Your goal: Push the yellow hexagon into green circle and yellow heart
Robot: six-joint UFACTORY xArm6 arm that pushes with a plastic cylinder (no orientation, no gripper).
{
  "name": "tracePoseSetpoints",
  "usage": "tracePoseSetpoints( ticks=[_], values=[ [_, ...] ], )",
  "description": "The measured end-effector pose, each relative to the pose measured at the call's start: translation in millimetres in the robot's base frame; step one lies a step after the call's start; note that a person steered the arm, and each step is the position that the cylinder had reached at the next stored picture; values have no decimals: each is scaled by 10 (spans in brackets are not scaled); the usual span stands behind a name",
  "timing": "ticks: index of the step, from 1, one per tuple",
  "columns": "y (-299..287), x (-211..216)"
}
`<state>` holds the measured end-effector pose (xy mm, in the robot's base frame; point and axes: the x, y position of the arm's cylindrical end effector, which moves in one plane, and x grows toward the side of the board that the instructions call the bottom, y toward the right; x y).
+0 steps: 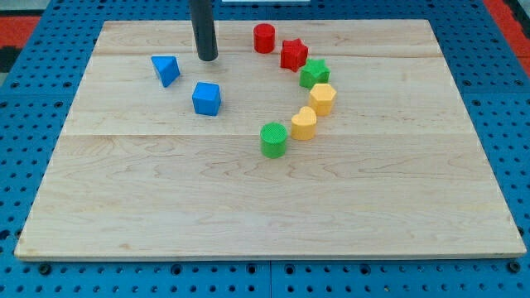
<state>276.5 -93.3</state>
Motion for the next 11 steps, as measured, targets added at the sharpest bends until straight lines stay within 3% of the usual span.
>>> tracePoseSetpoints(
  ticks=[3, 4, 6, 7, 11],
  values=[
    [44, 66],
    [188, 403],
    [1554, 578],
    [1865, 999],
    [1917, 1965]
  ],
)
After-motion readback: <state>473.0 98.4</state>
